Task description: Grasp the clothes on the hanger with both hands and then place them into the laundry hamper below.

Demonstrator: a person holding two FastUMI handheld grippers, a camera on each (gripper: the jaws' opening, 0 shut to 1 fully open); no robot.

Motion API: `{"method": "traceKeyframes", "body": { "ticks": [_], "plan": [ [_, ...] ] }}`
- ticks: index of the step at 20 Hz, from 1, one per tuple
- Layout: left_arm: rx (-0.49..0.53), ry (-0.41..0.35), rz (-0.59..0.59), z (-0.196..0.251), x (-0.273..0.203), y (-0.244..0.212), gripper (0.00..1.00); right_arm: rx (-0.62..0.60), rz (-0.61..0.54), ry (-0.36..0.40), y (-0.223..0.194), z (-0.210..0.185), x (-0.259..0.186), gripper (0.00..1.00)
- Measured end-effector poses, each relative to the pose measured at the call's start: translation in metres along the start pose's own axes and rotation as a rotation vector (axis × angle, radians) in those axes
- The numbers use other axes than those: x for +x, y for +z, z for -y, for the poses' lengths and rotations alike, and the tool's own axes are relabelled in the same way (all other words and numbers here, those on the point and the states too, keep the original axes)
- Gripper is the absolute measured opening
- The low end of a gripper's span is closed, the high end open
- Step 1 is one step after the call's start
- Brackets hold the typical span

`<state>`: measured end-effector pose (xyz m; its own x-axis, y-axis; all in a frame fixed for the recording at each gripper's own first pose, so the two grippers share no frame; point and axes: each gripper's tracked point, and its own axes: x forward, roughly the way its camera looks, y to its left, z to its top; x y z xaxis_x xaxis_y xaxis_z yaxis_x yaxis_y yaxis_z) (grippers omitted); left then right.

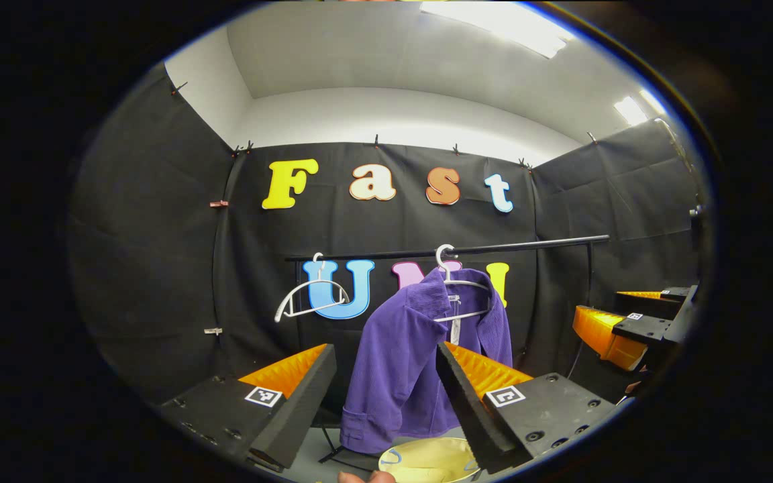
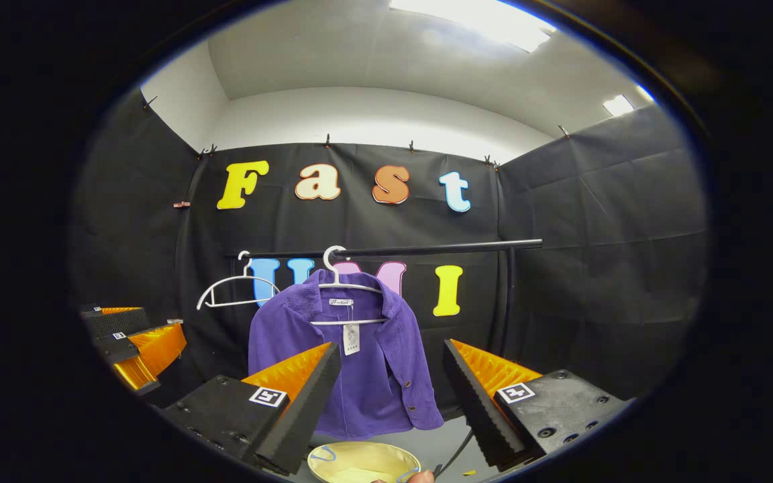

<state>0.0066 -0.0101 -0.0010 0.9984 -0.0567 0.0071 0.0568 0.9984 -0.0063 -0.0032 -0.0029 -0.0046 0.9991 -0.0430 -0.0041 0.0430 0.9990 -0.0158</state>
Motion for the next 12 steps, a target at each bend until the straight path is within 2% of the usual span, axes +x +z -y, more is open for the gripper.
{"method": "traceKeyframes", "body": {
  "ticks": [4,7,9,12],
  "plan": [
    [-0.005,-0.024,-0.007,0.018,0.023,-0.005,0.94,-0.009,-0.011,-0.008,-0.01,0.011,0.023,1.0],
    [-0.006,-0.031,-0.011,0.034,0.048,-0.007,0.94,0.012,-0.022,0.0,-0.017,0.018,0.05,0.98],
    [-0.005,-0.033,-0.021,0.045,0.071,-0.011,0.94,0.003,-0.033,0.002,-0.025,0.027,0.071,1.0],
    [-0.004,-0.039,-0.025,0.065,0.109,-0.017,0.94,-0.006,-0.026,0.003,-0.031,0.04,0.102,0.98]
  ]
}}
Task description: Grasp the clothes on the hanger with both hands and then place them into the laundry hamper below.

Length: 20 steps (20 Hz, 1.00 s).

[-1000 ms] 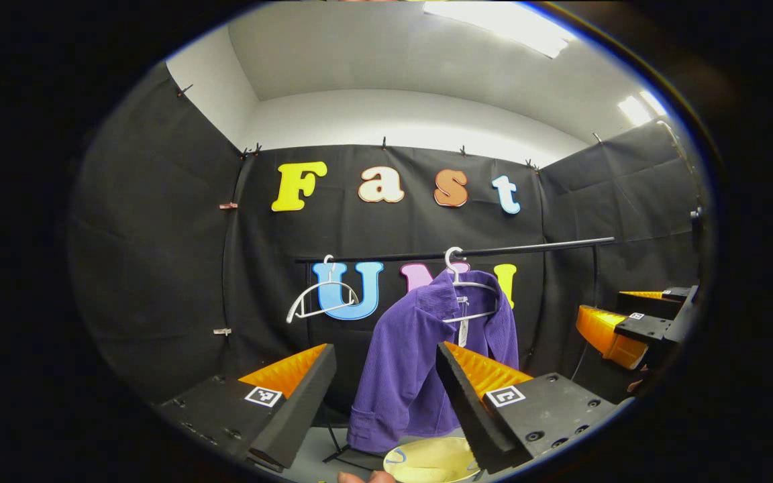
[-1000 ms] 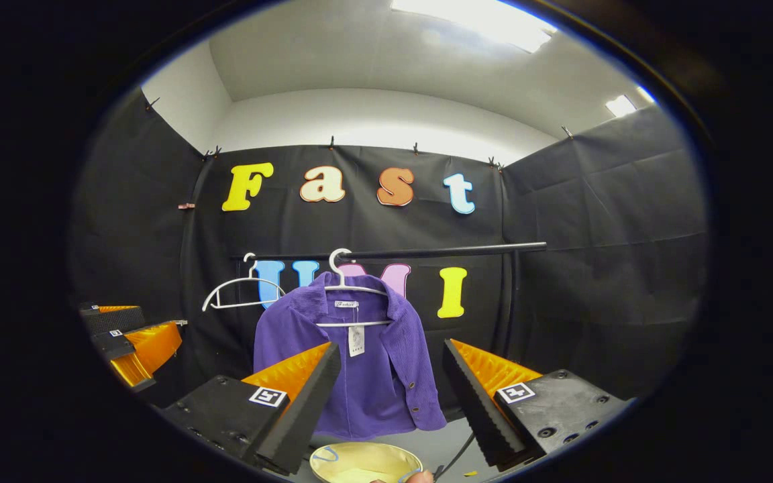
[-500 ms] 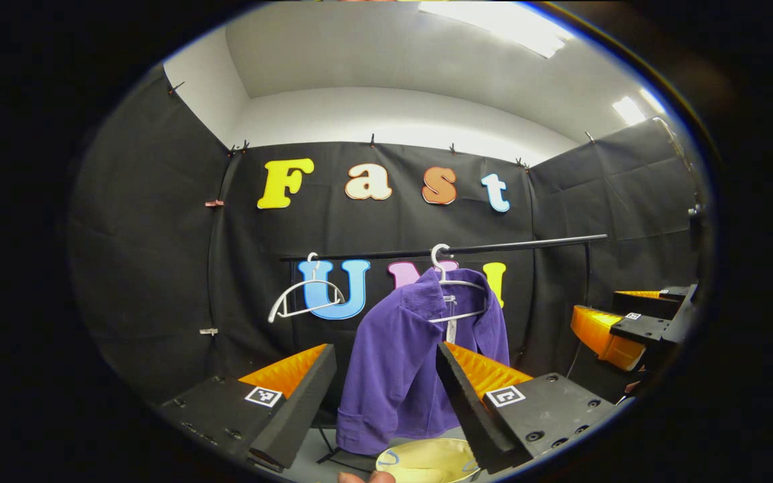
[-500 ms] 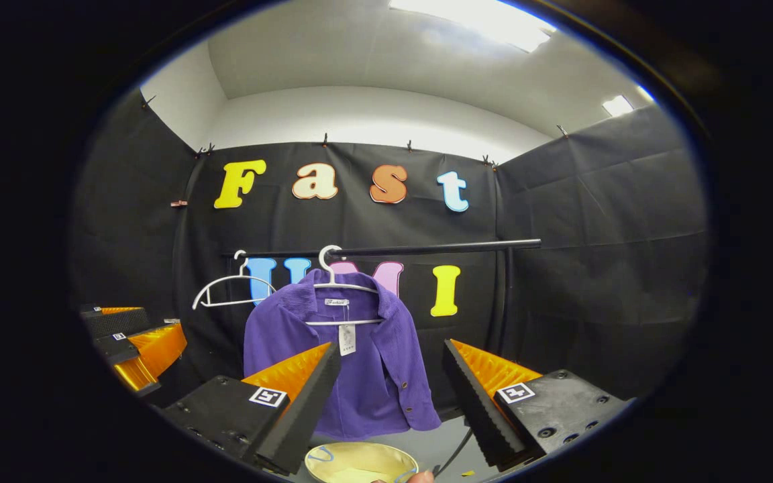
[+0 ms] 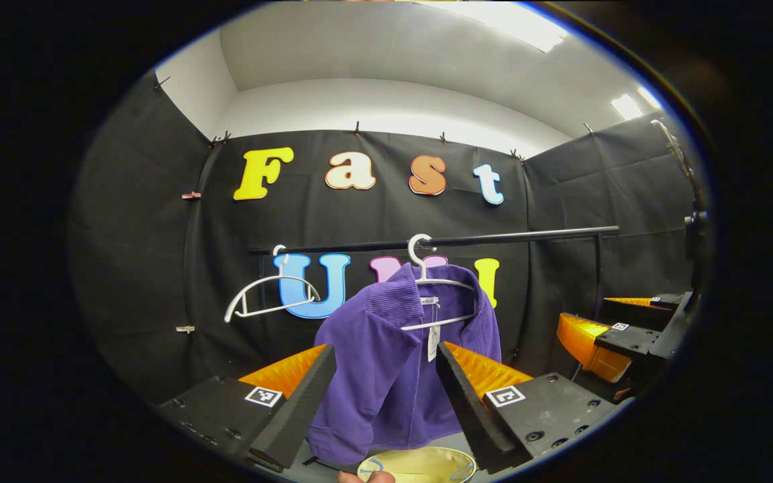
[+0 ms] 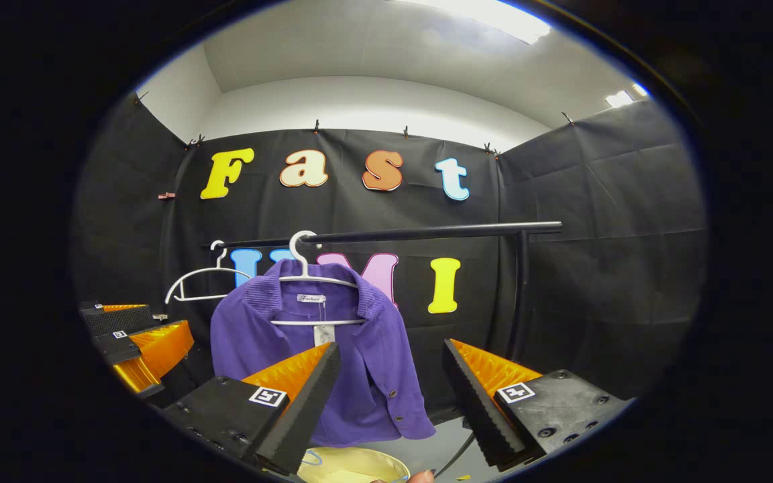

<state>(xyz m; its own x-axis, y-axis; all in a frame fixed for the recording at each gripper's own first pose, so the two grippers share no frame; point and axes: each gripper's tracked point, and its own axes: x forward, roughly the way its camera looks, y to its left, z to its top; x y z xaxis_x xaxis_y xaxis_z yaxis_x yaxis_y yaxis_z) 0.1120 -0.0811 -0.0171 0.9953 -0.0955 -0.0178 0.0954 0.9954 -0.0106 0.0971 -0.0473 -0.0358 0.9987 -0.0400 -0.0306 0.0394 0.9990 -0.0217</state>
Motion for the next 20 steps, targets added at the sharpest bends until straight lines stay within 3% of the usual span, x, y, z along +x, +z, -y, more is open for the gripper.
{"method": "traceKeyframes", "body": {
  "ticks": [5,10,15,16,19,20],
  "plan": [
    [0.001,0.01,-0.008,0.025,0.071,-0.013,0.94,0.008,-0.008,0.026,-0.016,0.012,0.052,0.98],
    [0.042,0.122,-0.014,0.014,0.135,-0.04,0.94,0.031,-0.035,0.058,-0.039,0.017,0.102,0.98],
    [0.093,0.204,-0.045,0.0,0.176,-0.07,0.94,0.053,-0.065,0.118,-0.063,0.004,0.137,0.93],
    [0.096,0.218,-0.046,-0.004,0.182,-0.072,0.94,0.058,-0.069,0.13,-0.067,0.001,0.143,0.98],
    [0.102,0.253,-0.032,-0.012,0.192,-0.072,0.95,0.068,-0.061,0.159,-0.07,-0.009,0.16,0.98],
    [0.111,0.278,-0.029,-0.02,0.193,-0.073,0.91,0.064,-0.056,0.162,-0.071,-0.011,0.166,0.98]
  ]
}}
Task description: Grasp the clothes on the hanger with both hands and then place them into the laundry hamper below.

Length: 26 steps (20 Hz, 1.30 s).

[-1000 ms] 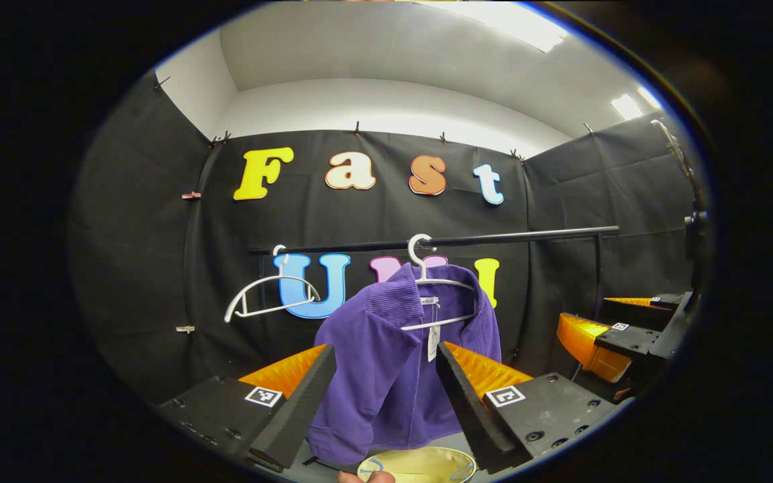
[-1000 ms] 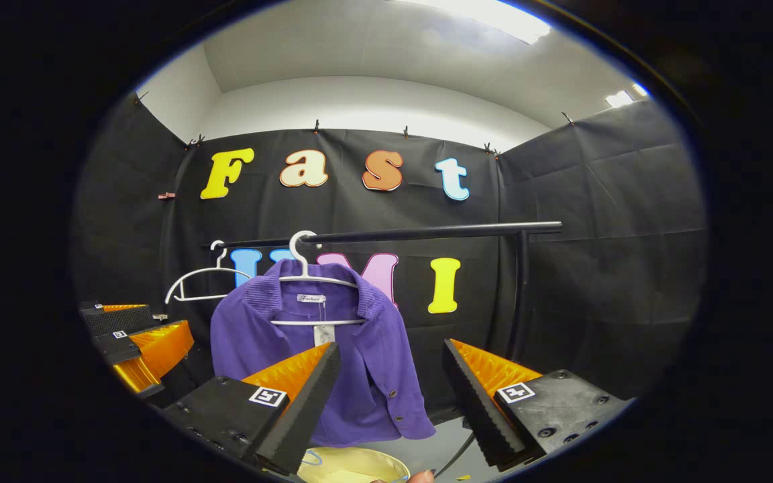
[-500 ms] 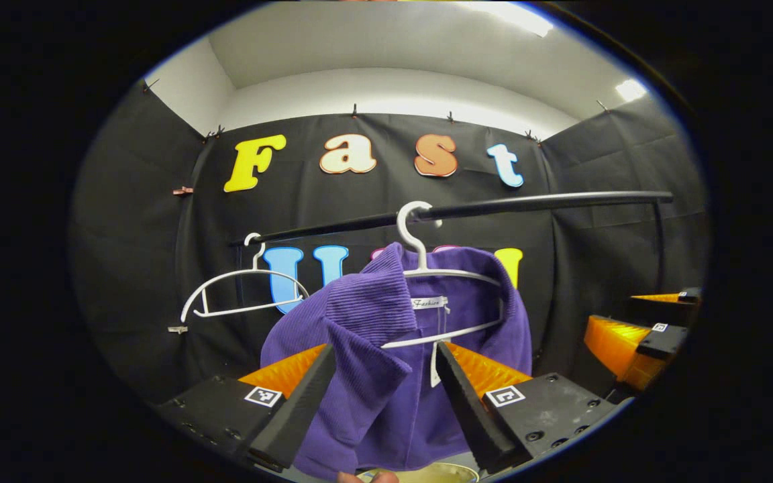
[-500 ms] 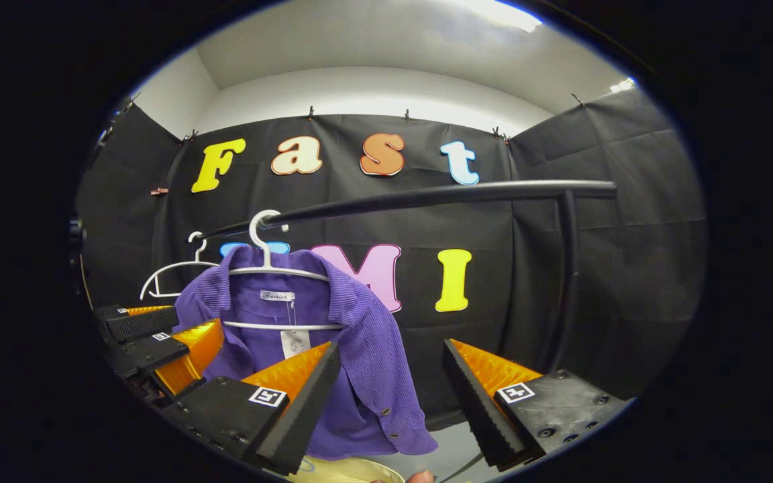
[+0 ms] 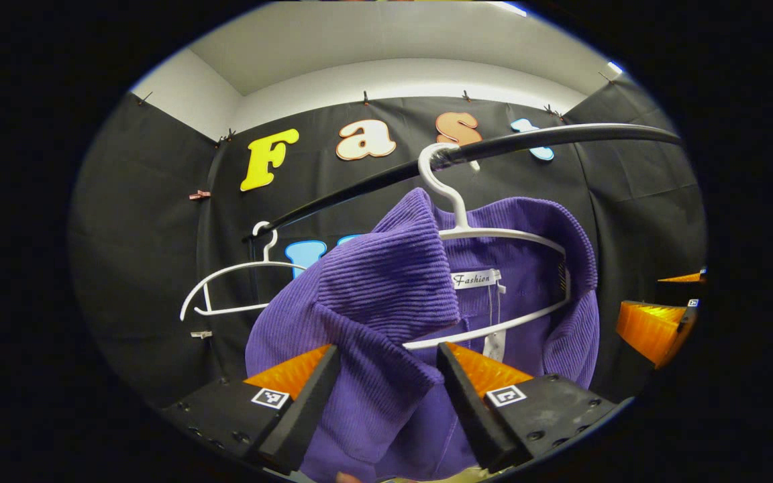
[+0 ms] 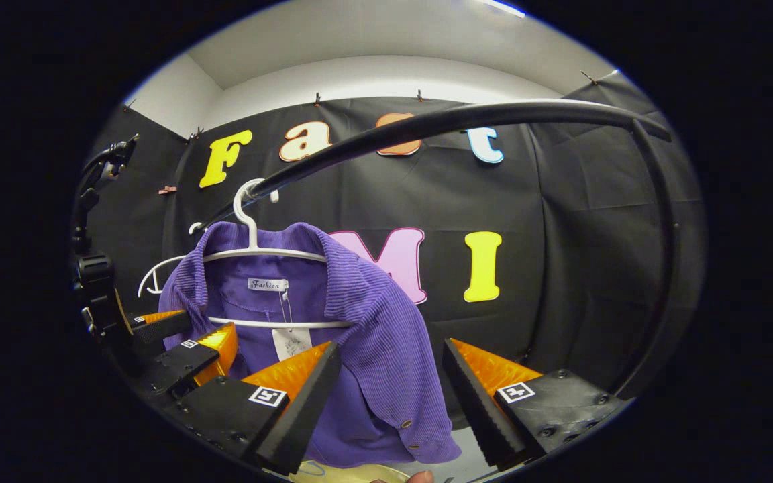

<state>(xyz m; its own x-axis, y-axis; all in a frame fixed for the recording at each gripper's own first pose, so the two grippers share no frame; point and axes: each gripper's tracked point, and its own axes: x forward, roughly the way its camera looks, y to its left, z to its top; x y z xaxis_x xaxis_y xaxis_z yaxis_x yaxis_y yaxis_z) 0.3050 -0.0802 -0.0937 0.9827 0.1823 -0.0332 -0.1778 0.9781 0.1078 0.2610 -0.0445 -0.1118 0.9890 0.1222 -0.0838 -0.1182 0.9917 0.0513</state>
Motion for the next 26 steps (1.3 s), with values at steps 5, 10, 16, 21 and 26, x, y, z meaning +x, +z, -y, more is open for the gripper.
{"method": "traceKeyframes", "body": {
  "ticks": [5,10,16,21,26],
  "plan": [
    [0.006,0.07,0.008,-0.019,0.006,0.002,0.61,-0.024,0.03,0.036,-0.004,-0.017,0.033,0.98],
    [-0.018,0.023,-0.027,-0.012,0.01,-0.004,0.2,-0.012,0.032,0.036,-0.018,-0.022,0.064,0.99],
    [-0.049,0.001,-0.083,-0.014,0.014,-0.013,0.1,-0.064,0.038,0.086,-0.026,-0.035,0.09,0.54],
    [-0.053,-0.006,-0.093,-0.019,0.018,-0.016,0.1,0.015,0.012,0.115,-0.029,-0.031,0.087,0.13],
    [-0.048,-0.025,-0.084,-0.018,0.016,-0.015,0.09,-0.05,0.077,0.098,-0.013,-0.02,0.07,0.05]
  ]
}}
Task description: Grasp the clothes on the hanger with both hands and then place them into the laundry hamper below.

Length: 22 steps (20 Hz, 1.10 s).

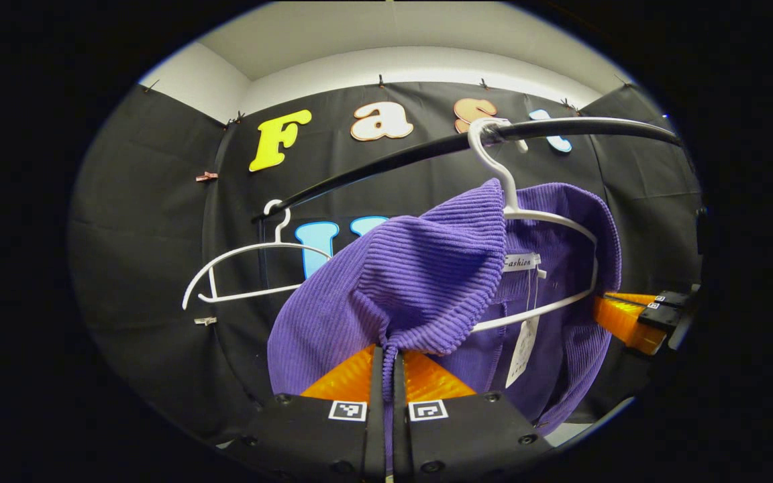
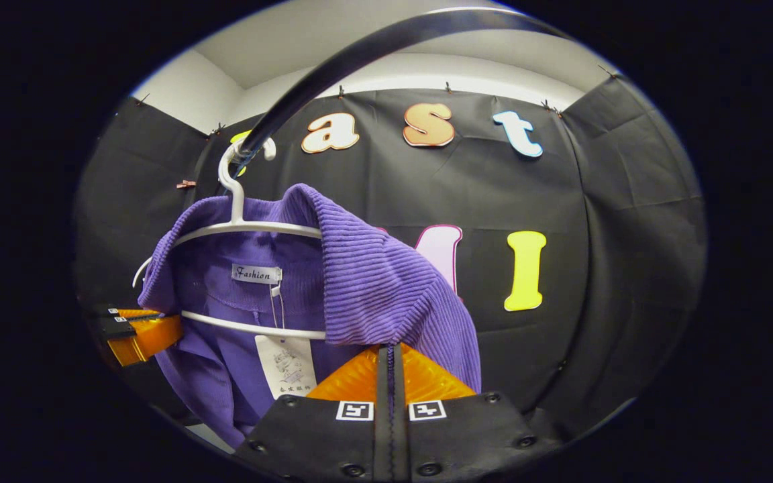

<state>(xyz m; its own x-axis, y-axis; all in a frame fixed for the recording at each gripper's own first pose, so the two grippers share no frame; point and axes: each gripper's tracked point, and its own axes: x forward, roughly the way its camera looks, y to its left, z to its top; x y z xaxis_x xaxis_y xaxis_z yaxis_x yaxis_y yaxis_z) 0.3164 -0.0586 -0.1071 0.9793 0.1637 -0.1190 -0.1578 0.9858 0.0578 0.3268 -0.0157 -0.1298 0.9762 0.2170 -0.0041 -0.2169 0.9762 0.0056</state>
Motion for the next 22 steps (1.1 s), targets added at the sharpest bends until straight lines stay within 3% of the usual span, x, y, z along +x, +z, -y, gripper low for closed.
{"method": "traceKeyframes", "body": {
  "ticks": [11,14,18,20,21,22],
  "plan": [
    [-0.05,0.015,0.095,-0.042,-0.016,0.066,0.05,-0.229,0.285,-0.172,0.099,0.055,-0.011,0.05],
    [-0.037,0.009,0.083,-0.045,-0.012,0.063,0.05,-0.199,0.236,-0.133,0.078,0.047,-0.008,0.05],
    [-0.019,-0.008,0.069,-0.035,-0.018,0.053,0.05,-0.001,0.078,-0.111,0.033,0.04,-0.029,0.06],
    [-0.017,-0.007,0.061,-0.034,-0.017,0.052,0.05,0.044,0.038,-0.122,0.024,0.039,-0.036,0.48],
    [-0.015,-0.007,0.057,-0.034,-0.017,0.052,0.05,0.047,0.041,-0.113,0.026,0.034,-0.038,0.57],
    [-0.012,-0.005,0.057,-0.034,-0.018,0.051,0.06,0.049,0.052,-0.095,0.031,0.027,-0.036,0.57]
  ]
}}
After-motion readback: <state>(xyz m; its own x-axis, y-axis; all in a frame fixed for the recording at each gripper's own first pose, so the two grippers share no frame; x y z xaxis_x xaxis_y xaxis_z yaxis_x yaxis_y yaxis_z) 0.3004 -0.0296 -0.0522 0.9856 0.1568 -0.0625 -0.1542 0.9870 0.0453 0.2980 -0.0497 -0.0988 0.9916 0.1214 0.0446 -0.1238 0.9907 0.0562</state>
